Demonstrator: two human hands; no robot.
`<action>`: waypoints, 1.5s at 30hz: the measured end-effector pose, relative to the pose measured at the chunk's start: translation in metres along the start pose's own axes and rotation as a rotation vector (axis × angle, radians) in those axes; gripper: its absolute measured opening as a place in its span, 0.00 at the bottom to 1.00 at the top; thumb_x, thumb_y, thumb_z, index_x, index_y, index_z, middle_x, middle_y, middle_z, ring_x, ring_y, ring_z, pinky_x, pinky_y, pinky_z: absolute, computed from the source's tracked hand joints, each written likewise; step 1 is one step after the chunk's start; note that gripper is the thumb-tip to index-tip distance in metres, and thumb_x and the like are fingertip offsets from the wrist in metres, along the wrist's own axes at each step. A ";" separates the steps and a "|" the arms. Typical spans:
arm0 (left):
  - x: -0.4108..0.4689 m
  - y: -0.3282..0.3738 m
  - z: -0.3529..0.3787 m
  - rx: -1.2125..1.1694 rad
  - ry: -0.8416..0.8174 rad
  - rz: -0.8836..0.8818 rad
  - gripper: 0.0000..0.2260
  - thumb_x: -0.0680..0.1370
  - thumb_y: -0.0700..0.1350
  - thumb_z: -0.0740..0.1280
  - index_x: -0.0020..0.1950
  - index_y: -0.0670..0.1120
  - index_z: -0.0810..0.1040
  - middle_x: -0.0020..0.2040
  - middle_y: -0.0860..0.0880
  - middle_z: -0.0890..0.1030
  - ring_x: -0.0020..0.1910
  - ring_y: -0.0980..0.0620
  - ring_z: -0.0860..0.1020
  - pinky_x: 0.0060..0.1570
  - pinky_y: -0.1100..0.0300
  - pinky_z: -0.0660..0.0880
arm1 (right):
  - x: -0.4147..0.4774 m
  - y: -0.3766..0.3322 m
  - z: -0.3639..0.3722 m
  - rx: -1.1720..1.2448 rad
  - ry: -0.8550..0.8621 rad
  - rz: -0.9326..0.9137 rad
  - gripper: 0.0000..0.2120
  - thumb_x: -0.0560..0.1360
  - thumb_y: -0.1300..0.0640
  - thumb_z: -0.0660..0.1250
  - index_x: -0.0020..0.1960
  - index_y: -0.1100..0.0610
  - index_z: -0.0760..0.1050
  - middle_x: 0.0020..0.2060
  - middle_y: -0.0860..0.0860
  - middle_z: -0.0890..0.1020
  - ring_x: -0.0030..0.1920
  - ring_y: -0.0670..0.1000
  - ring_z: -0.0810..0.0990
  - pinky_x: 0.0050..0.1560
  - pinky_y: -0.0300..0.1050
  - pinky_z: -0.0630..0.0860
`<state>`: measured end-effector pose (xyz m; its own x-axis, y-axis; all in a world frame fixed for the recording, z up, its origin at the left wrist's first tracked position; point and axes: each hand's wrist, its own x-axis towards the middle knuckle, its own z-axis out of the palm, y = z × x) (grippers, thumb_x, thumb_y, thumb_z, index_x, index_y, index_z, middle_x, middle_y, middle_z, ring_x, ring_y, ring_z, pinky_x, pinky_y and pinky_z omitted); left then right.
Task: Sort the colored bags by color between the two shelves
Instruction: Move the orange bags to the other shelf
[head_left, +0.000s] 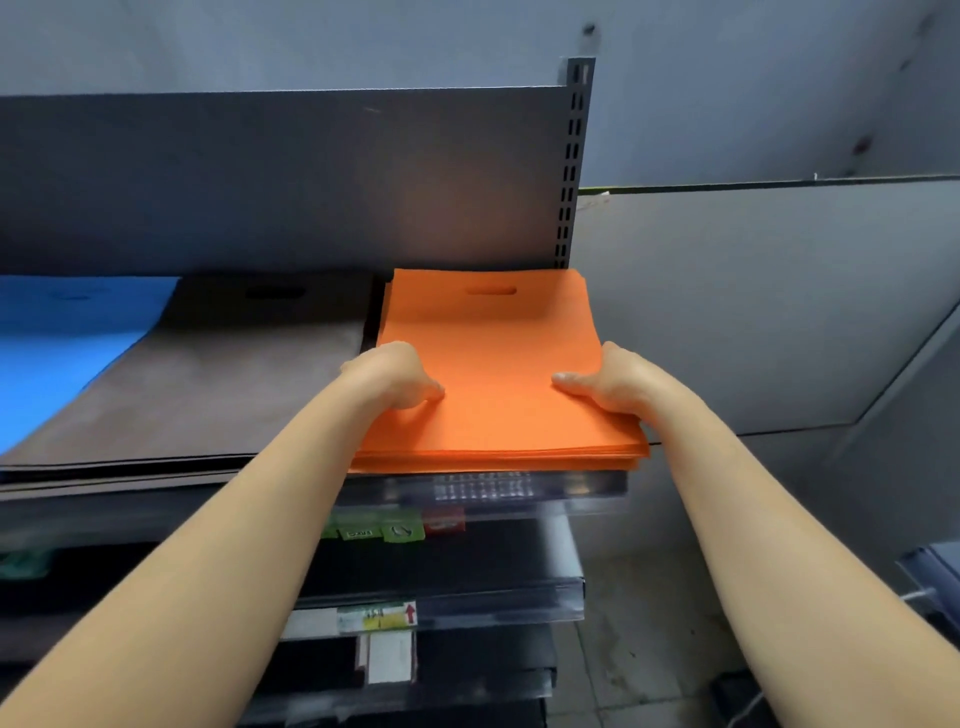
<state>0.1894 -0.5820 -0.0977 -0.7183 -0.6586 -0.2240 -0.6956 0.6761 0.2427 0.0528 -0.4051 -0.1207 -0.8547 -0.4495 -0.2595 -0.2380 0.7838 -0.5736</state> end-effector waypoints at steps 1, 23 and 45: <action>0.001 0.001 0.000 -0.020 0.009 -0.008 0.19 0.76 0.56 0.65 0.56 0.41 0.73 0.59 0.42 0.77 0.56 0.41 0.75 0.58 0.51 0.70 | 0.003 0.001 0.000 0.007 0.011 0.007 0.34 0.71 0.38 0.67 0.67 0.59 0.65 0.61 0.55 0.75 0.56 0.57 0.76 0.53 0.49 0.72; 0.003 0.013 -0.038 -0.473 0.679 0.403 0.24 0.76 0.42 0.68 0.67 0.41 0.60 0.63 0.43 0.73 0.56 0.40 0.75 0.47 0.56 0.67 | -0.013 -0.044 -0.034 0.268 0.527 -0.424 0.24 0.75 0.57 0.69 0.63 0.62 0.60 0.51 0.53 0.73 0.53 0.54 0.74 0.53 0.44 0.68; 0.028 -0.015 -0.034 -0.895 0.668 0.403 0.44 0.74 0.40 0.71 0.77 0.53 0.43 0.61 0.53 0.72 0.54 0.54 0.73 0.54 0.60 0.69 | 0.004 -0.064 -0.042 0.753 0.629 -0.505 0.32 0.68 0.61 0.73 0.67 0.56 0.60 0.54 0.46 0.74 0.53 0.47 0.77 0.54 0.44 0.75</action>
<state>0.1800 -0.6222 -0.0752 -0.5526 -0.6725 0.4923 0.0241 0.5776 0.8160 0.0456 -0.4391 -0.0519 -0.8711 -0.1787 0.4575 -0.4672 0.0139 -0.8841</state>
